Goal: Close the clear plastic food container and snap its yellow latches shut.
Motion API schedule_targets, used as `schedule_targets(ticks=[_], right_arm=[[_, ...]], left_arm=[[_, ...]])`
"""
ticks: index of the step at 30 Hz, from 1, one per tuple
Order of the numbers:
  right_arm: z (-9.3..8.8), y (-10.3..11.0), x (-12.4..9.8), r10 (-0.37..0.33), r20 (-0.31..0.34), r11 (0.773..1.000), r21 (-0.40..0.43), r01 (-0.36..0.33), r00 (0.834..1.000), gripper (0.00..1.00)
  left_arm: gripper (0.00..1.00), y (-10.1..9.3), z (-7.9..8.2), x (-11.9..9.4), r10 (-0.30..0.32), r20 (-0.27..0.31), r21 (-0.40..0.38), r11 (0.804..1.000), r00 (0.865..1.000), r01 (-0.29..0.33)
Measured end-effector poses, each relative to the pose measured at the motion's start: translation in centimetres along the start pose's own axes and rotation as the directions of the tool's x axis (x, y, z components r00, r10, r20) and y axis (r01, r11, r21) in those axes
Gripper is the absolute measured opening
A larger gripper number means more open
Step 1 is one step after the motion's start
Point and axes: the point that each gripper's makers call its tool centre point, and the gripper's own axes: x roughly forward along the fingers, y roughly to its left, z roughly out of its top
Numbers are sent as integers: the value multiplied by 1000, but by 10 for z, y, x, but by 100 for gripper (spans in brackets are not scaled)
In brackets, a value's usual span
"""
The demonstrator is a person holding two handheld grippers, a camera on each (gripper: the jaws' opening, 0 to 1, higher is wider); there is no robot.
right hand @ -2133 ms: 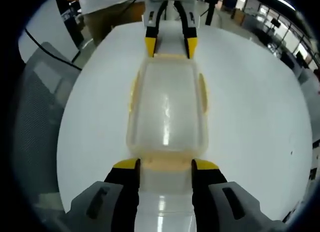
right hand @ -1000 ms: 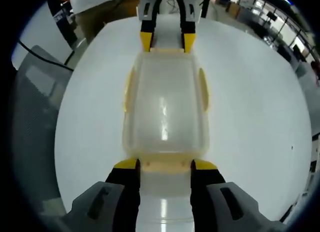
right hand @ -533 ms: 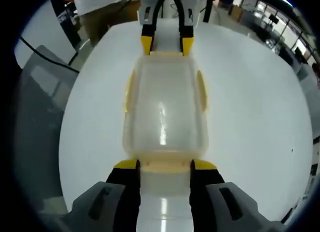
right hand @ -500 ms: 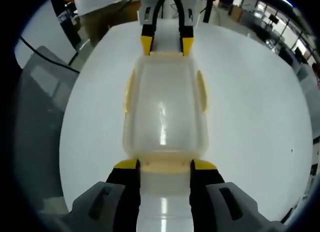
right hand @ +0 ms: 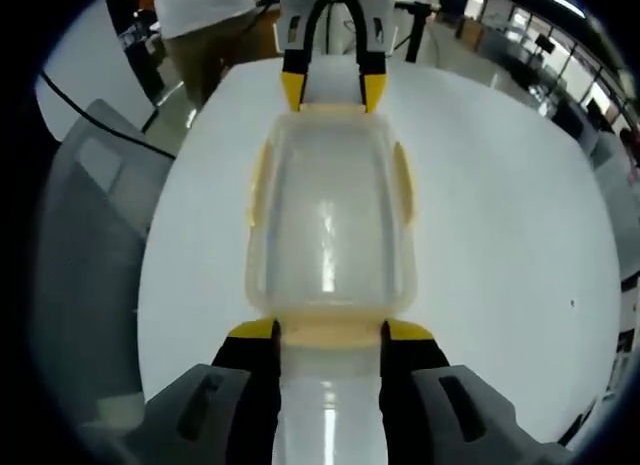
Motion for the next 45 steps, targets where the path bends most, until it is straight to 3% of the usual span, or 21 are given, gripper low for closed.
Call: schedule_targets(ticks=[18, 45], right_arm=[[-3, 13, -46, 5, 17, 1000, -21, -5, 1000, 34], [-78, 13, -100, -4, -7, 1000, 1, 4, 1000, 35]], left_arm=[[34, -16, 35, -29, 11, 7, -8, 1000, 1000, -11], [34, -7, 120, -4, -3, 50, 15, 1000, 999, 3]])
